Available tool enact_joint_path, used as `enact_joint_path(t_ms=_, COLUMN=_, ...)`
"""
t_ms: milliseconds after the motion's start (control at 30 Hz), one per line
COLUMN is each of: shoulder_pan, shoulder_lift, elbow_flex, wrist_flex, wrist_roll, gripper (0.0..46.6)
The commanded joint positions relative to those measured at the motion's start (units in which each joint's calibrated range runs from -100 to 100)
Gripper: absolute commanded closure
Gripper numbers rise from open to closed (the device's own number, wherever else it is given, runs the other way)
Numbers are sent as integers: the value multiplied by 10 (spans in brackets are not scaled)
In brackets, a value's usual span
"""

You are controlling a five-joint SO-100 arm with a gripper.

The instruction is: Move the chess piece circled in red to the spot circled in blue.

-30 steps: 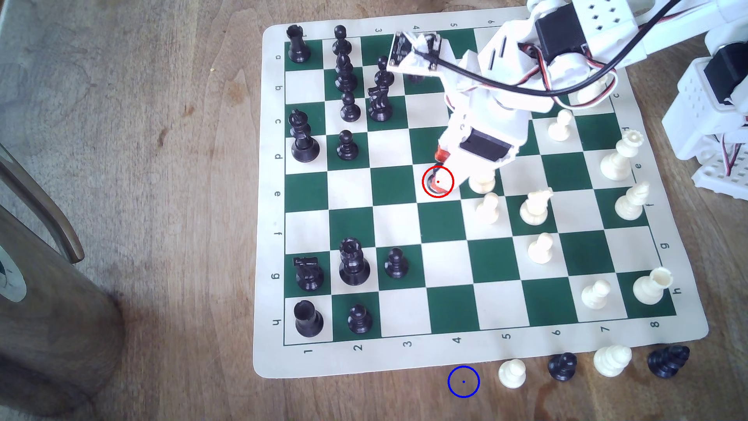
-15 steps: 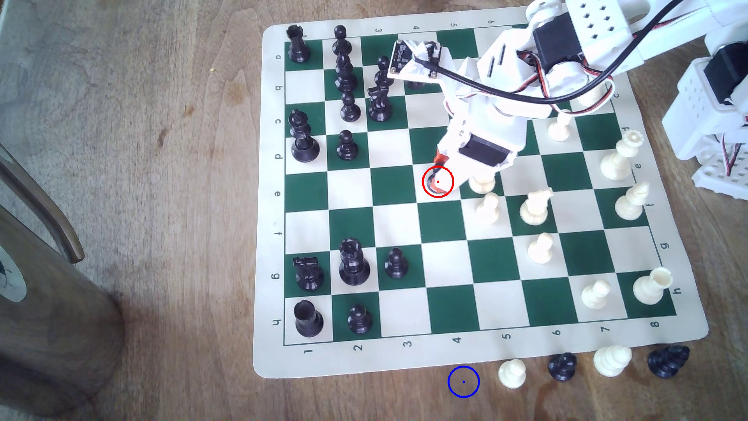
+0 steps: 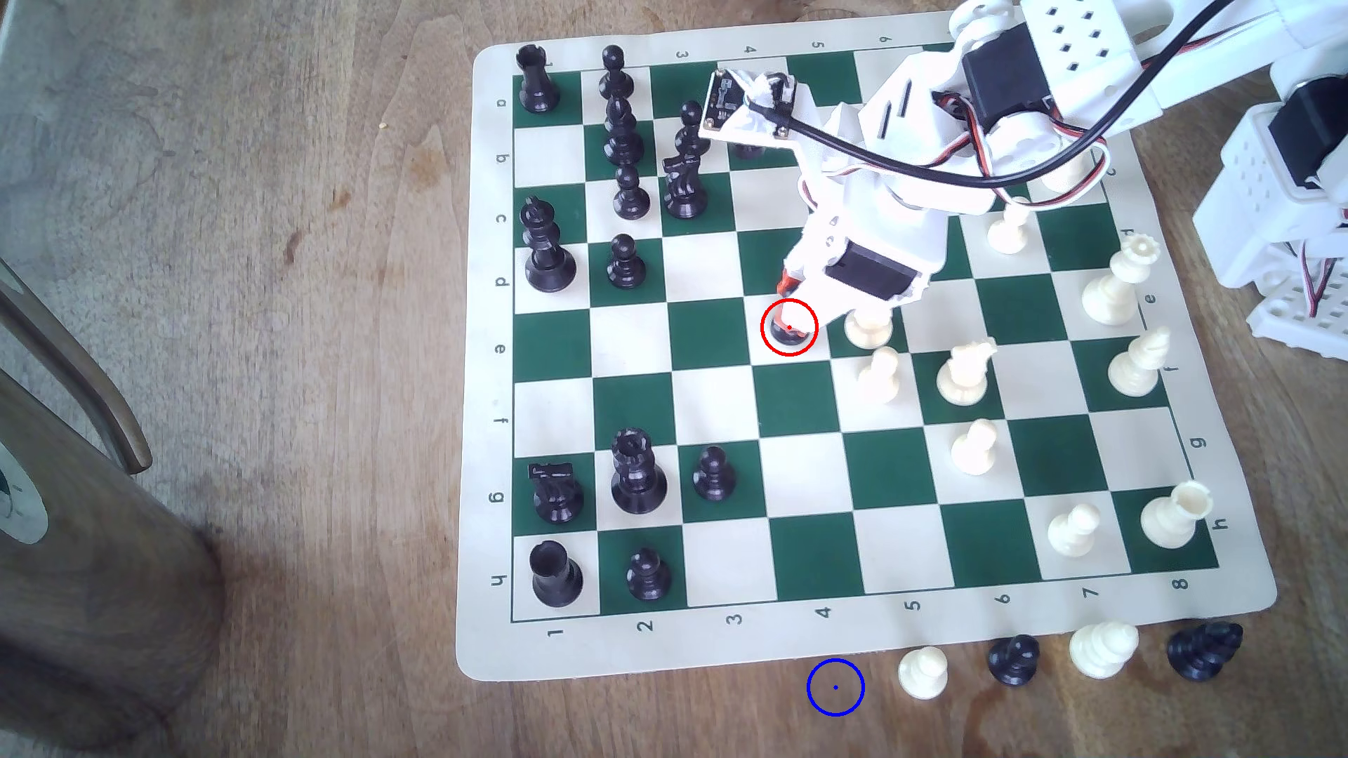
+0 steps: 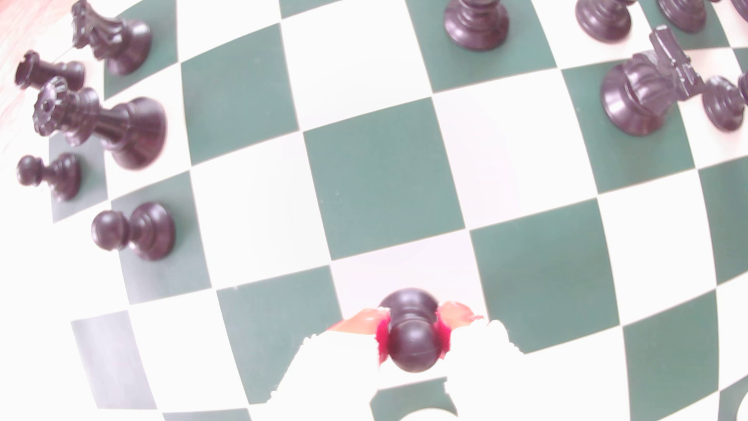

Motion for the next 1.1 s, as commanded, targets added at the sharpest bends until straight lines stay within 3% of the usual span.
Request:
enact_joint_path(t_ms=0, shoulder_pan=1, shoulder_lift=-25, elbow_flex=-4, wrist_flex=-6, wrist_roll=-4, gripper=464)
enact_joint_path(t_ms=133, shoulder_pan=-8, shoulder_lift=-95, elbow_flex=-24, wrist_flex=24, wrist_roll=-11, gripper=464)
enact_joint_path(t_ms=400, shoulder_pan=-117, shoulder_lift=-132, elbow_flex=-151, wrist_flex=111, wrist_roll=-38, gripper=464)
enact_joint_path(t_ms=633, shoulder_pan=-193, shoulder_lift=-19, elbow_flex=-256, wrist_flex=120, wrist_roll=-39, gripper=464)
enact_joint_path(t_ms=800, shoulder_pan=-243, shoulder_lift=130, elbow_flex=-400, wrist_flex=121, wrist_roll=-36, gripper=464)
enact_joint_path(t_ms=1067, shoulder_pan=-270, shoulder_lift=220, elbow_flex=-491, wrist_flex=122, wrist_roll=-33, gripper=464)
